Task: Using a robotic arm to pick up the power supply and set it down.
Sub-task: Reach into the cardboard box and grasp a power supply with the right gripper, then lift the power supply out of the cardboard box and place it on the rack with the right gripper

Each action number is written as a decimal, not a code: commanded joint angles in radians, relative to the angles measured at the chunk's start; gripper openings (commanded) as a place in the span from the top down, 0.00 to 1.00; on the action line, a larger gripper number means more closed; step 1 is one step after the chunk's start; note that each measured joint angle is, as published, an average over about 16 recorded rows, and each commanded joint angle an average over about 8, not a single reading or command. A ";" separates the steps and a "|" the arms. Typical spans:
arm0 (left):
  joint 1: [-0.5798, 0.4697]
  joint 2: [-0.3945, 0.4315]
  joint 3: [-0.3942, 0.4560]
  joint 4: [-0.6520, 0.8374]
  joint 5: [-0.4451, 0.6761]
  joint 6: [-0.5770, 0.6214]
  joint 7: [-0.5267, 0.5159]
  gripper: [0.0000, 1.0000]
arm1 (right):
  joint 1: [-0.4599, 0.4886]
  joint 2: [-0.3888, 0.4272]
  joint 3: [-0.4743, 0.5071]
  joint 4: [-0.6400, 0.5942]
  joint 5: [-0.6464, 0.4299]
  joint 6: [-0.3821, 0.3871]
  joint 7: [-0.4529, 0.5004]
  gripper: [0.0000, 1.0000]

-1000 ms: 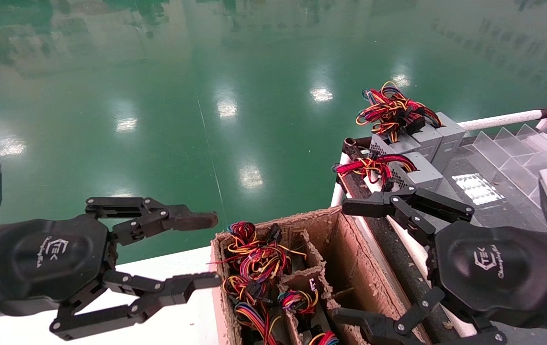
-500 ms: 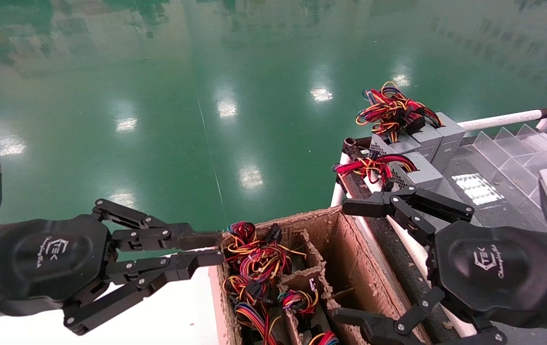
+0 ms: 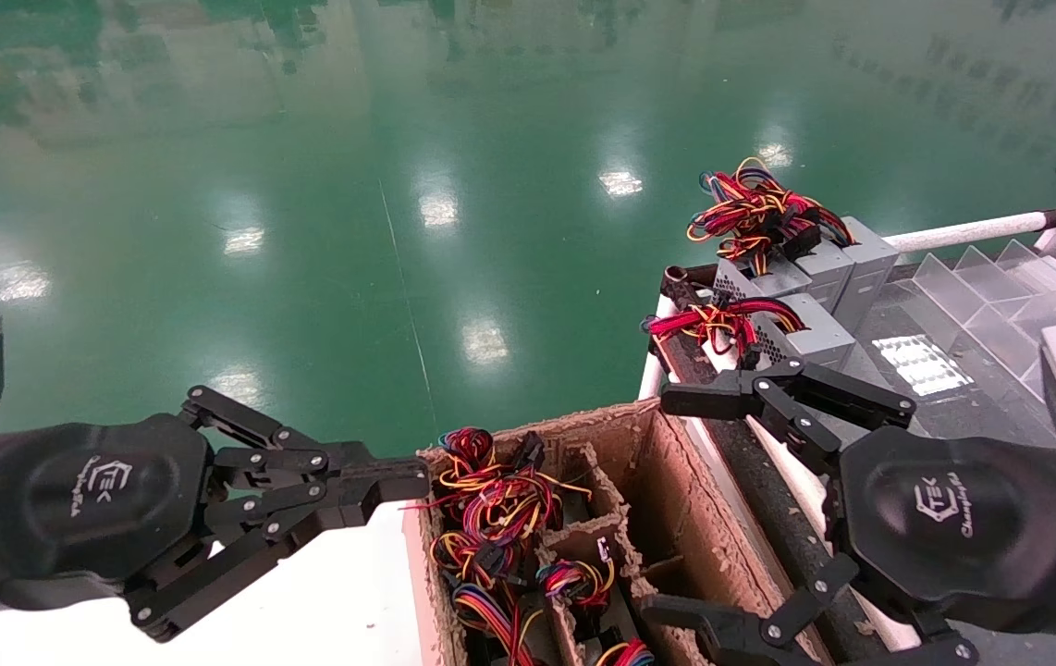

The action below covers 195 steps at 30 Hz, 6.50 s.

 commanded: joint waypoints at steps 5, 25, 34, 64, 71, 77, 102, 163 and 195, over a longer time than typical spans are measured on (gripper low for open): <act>0.000 0.000 0.000 0.000 0.000 0.000 0.000 0.00 | 0.004 0.007 -0.020 0.004 -0.056 0.011 -0.001 0.00; -0.001 0.000 0.001 0.001 -0.001 0.000 0.001 0.00 | 0.026 -0.059 -0.157 0.071 -0.500 0.116 -0.209 0.12; -0.001 0.000 0.002 0.001 -0.001 0.000 0.001 0.00 | -0.014 -0.097 -0.170 0.077 -0.534 0.150 -0.305 1.00; -0.001 -0.001 0.003 0.001 -0.002 -0.001 0.002 0.00 | -0.048 -0.128 -0.190 0.080 -0.577 0.172 -0.389 1.00; -0.001 -0.001 0.004 0.001 -0.002 -0.001 0.002 0.00 | -0.048 -0.133 -0.197 0.080 -0.589 0.170 -0.395 1.00; -0.001 -0.001 0.004 0.001 -0.003 -0.001 0.002 0.00 | -0.052 -0.133 -0.192 0.080 -0.580 0.175 -0.394 1.00; -0.002 -0.002 0.005 0.001 -0.003 -0.002 0.003 0.00 | -0.105 0.017 0.032 0.078 -0.170 0.154 -0.370 1.00; -0.002 -0.003 0.008 0.001 -0.005 -0.003 0.004 0.00 | 0.065 -0.029 0.131 -0.540 -0.231 0.444 -0.585 1.00; -0.003 -0.004 0.009 0.001 -0.006 -0.004 0.005 0.00 | 0.355 -0.212 0.041 -0.876 -0.337 0.359 -0.751 0.00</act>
